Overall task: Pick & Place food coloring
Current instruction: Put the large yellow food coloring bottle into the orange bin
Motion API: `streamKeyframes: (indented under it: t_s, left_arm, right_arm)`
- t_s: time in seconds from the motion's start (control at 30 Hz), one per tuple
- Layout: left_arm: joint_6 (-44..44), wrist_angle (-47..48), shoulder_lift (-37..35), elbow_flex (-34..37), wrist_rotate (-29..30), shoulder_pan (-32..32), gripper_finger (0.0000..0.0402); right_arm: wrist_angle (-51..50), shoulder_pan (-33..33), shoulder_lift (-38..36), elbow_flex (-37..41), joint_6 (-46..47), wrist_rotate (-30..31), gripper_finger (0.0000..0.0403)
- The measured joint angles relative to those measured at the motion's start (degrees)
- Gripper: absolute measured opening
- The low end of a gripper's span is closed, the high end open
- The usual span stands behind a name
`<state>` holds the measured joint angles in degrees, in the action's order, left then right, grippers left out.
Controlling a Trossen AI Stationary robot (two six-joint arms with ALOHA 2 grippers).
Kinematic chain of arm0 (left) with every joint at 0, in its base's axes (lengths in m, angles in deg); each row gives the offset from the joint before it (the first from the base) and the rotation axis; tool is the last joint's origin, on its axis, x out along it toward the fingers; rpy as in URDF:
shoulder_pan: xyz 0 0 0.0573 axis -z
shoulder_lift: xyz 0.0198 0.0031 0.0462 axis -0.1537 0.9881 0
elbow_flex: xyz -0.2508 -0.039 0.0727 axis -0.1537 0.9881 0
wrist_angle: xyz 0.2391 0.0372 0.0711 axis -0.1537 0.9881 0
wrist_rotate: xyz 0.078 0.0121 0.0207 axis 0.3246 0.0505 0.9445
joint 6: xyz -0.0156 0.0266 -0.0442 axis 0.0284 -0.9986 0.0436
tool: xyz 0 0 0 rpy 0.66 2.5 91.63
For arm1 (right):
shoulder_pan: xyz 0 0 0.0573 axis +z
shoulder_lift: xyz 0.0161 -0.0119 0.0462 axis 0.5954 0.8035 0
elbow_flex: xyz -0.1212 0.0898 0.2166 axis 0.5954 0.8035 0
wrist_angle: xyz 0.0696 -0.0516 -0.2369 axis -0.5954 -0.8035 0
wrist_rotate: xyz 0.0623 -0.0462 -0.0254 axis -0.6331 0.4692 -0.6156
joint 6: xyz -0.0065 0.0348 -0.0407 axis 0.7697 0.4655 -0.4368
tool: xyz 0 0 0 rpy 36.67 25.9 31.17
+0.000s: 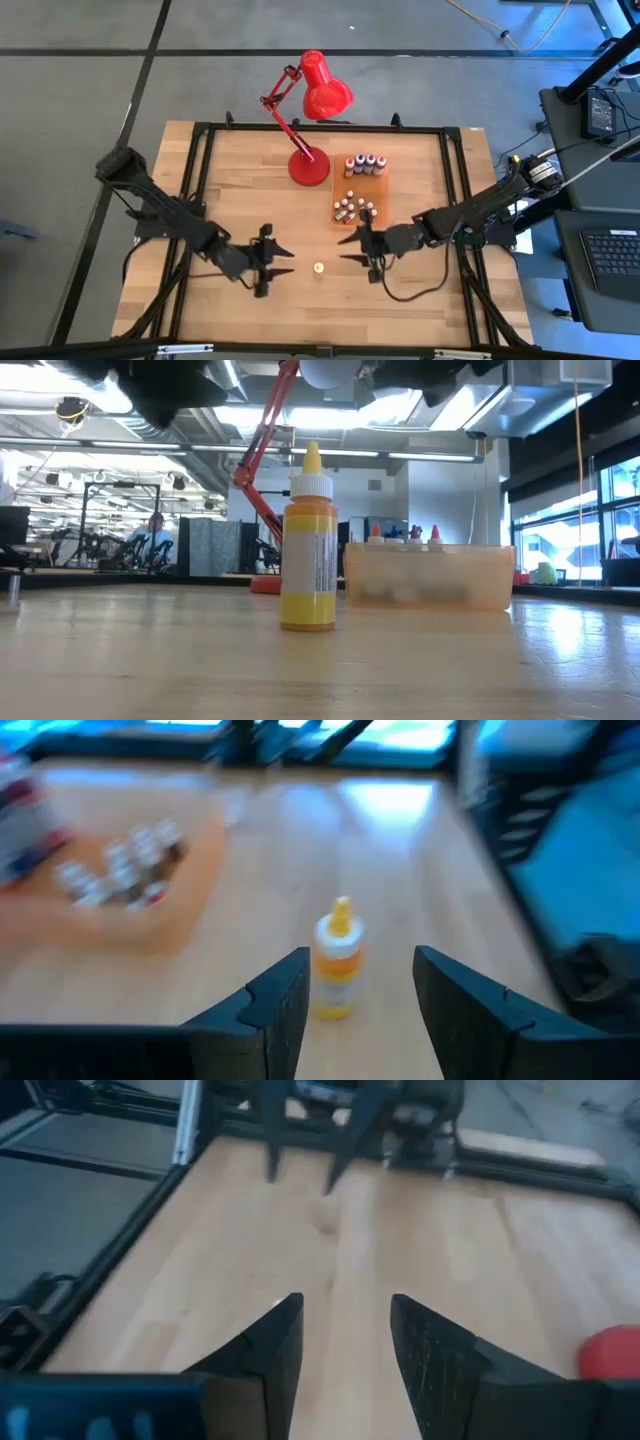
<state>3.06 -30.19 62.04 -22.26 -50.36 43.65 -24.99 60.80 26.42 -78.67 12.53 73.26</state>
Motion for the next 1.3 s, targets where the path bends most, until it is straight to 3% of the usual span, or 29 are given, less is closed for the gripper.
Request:
streamKeyframes:
  t_s: [0.13,0.27,0.57,0.87,1.13,1.3]
  left_arm:
    - [-7.88,-22.1,-2.99,12.1,-8.75,-2.86,0.0175]
    - [-11.16,-33.73,-4.59,18.93,-8.99,-4.02,0.0178]
    - [-13.13,-34.09,-4.86,21.15,-3.39,-4.18,0.0174]
    - [-17.71,-33.53,-4.86,21.15,-2.6,-4.22,0.0175]
    - [-17.67,-33.72,-4.86,21.15,-1.48,-4.25,0.0177]
    - [-17.67,-33.39,-4.82,21.15,-1.07,-4.61,0.0175]
  right_arm:
    - [1.49,-2.4,-0.02,0.0,-2.47,-1.2,0.0155]
    - [1.83,-3.13,-0.01,0.0,-3.43,-3.06,0.0174]
    - [2.17,-3.36,-0.01,0.0,-0.35,-4.51,0.0256]
    - [2.98,-3.36,3.73,-3.1,-4.38,-4.56,0.027]
    - [-26.73,-3.36,17.87,-24.24,-7.25,-7.79,0.027]
    - [-35.67,-3.59,25.41,-33.67,-8.92,-14.32,0.027]
